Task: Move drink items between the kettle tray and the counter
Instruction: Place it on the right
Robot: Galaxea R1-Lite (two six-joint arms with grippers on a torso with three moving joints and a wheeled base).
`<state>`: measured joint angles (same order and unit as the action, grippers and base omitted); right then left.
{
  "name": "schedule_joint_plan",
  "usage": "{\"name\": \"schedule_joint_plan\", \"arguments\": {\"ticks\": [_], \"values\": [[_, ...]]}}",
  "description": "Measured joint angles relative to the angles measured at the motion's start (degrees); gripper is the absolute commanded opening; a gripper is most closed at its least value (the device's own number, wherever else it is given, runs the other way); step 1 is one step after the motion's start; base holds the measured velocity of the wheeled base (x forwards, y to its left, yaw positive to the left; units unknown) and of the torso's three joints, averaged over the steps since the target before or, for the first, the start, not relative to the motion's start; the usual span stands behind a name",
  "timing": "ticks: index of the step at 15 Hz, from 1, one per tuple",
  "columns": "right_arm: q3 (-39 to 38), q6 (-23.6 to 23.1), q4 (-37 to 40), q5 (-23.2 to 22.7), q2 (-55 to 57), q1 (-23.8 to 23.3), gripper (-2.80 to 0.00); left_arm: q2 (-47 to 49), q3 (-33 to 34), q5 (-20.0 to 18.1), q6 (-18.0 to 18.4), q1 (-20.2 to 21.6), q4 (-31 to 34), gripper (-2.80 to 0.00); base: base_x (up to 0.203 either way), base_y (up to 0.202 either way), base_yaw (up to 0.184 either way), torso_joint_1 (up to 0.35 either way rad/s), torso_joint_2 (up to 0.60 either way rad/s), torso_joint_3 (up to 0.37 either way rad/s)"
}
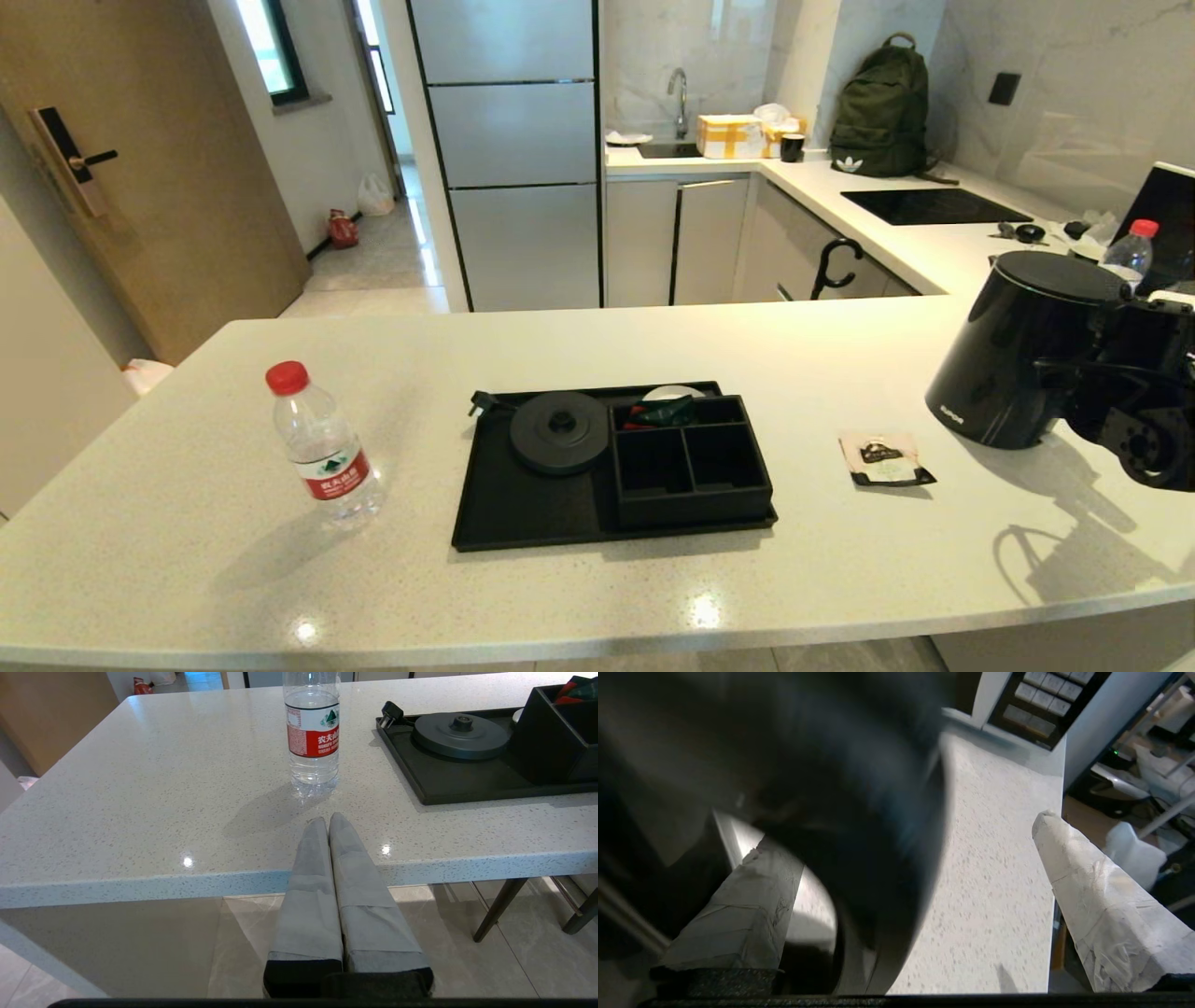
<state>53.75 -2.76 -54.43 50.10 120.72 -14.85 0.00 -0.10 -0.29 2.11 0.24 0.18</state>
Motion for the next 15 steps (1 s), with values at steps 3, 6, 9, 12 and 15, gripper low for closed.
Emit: {"name": "schedule_joint_plan", "arguments": {"ticks": [3, 6, 9, 12, 15], "values": [[-0.95, -1.05, -2.18, 4.24, 1.28, 0.55, 0.00, 0.00, 0.00, -0.01, 0.00, 0.02, -0.02, -2.80, 0.000, 0.000, 0.000, 0.000, 0.00, 0.000], [-1.76, -1.47, -4.34, 5.94, 2.27, 2.20, 0.00, 0.00, 0.00, -0.01, -0.02, 0.00, -0.02, -2.80, 0.000, 0.000, 0.000, 0.000, 0.00, 0.000], [-2.57, -1.65, -5.11, 6.22, 2.16, 3.76, 0.00, 0.00, 0.00, -0.05, 0.00, 0.02, -0.02, -2.80, 0.000, 0.000, 0.000, 0.000, 0.00, 0.000], [-3.70, -1.56, -5.20, 6.56, 1.32, 5.57, 0.00, 0.00, 0.00, -0.01, 0.00, 0.02, 0.01, -2.80, 0.000, 0.000, 0.000, 0.000, 0.00, 0.000], [-4.66, -1.47, -5.16, 7.26, -0.09, 7.81, 0.00, 0.00, 0.00, -0.02, 0.00, 0.02, -0.02, -2.80, 0.000, 0.000, 0.000, 0.000, 0.00, 0.000]]}}
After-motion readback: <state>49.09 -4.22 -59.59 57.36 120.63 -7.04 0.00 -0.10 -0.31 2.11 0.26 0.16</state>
